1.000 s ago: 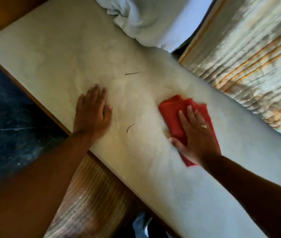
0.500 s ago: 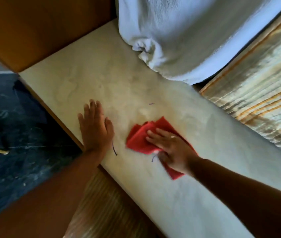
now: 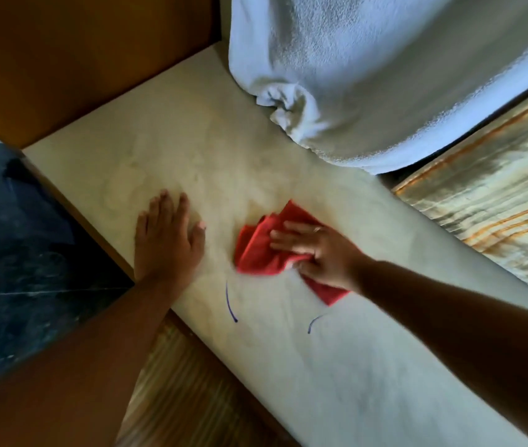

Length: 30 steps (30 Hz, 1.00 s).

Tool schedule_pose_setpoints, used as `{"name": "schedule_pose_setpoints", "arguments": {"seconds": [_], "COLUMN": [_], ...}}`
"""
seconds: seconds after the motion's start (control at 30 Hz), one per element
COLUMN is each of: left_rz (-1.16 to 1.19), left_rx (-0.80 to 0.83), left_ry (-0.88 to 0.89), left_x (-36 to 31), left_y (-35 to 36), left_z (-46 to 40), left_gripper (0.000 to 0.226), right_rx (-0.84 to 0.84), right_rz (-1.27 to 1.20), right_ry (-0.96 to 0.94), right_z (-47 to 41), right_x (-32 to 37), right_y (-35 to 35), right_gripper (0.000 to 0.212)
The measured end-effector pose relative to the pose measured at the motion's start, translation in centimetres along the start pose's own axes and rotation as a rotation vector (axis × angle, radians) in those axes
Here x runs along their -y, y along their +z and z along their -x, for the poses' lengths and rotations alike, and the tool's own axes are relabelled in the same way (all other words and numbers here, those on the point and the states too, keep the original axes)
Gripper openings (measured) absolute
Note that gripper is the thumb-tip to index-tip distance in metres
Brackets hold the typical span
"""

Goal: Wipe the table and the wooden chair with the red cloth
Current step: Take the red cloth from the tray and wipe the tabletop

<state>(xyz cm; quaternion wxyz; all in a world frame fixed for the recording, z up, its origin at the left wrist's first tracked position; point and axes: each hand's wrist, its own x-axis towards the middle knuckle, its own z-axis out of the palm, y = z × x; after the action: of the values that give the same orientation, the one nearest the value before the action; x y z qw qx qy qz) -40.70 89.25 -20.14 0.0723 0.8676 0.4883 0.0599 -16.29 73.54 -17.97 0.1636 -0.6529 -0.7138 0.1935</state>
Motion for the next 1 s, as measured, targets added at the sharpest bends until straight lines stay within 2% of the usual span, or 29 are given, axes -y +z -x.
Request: {"name": "schedule_pose_setpoints", "arguments": {"seconds": [0.1,0.17,0.2,0.27,0.3,0.37,0.43,0.5,0.57,0.7,0.77,0.9,0.97,1.0], "left_rz": [-0.005,-0.006,-0.007,-0.012,-0.007,0.009,0.013,0.006,-0.013,-0.037,-0.030,-0.001,0.003,-0.002], "left_rx": [0.000,-0.004,-0.003,-0.002,0.004,0.037,0.040,0.041,0.039,0.052,0.064,0.056,0.057,0.057], "left_ry": [0.002,-0.005,-0.007,-0.002,0.000,-0.014,-0.021,-0.021,-0.026,-0.002,0.004,-0.004,-0.009,-0.010], "left_x": [0.1,0.1,0.2,0.2,0.2,0.3,0.3,0.2,0.1,0.4,0.5,0.4,0.3,0.2], "left_y": [0.3,0.5,0.5,0.5,0.5,0.3,0.3,0.2,0.3,0.1,0.0,0.0,-0.1,-0.2], "left_z": [-0.3,-0.3,-0.3,-0.3,-0.4,-0.4,-0.4,-0.5,-0.4,-0.5,-0.5,-0.4,-0.3,-0.4], "left_gripper": [0.063,0.063,0.062,0.064,0.064,0.063,0.063,0.063,0.063,0.063,0.064,0.063,0.064,0.065], "right_rx": [-0.246,-0.347,-0.351,-0.299,-0.240,-0.018,0.177,0.291,0.297,0.093,0.131,0.402,0.338,0.255], "right_rz": [-0.002,0.033,0.049,0.035,0.028,-0.003,-0.047,-0.093,-0.084,-0.053,-0.065,-0.087,-0.008,0.050], "right_ry": [0.392,0.537,0.520,0.273,0.106,-0.142,-0.269,-0.360,-0.393,-0.188,-0.195,-0.510,-0.492,-0.381], "right_z": [-0.6,-1.4,-1.8,-2.0,-1.4,1.4,4.8,5.7,3.2,-4.1,-2.4,4.1,2.3,0.3], "right_x": [-5.5,-4.9,-3.3,1.7,4.5,9.5,10.7,8.9,6.9,6.5,7.7,7.5,4.2,2.5], "right_y": [-3.7,-3.2,-2.1,1.0,2.7,5.3,5.5,4.1,2.2,2.2,3.9,3.9,1.5,0.4], "right_gripper": [0.047,0.044,0.044,0.045,0.045,0.046,0.047,0.042,0.038,0.035,0.039,0.038,0.039,0.043]}}
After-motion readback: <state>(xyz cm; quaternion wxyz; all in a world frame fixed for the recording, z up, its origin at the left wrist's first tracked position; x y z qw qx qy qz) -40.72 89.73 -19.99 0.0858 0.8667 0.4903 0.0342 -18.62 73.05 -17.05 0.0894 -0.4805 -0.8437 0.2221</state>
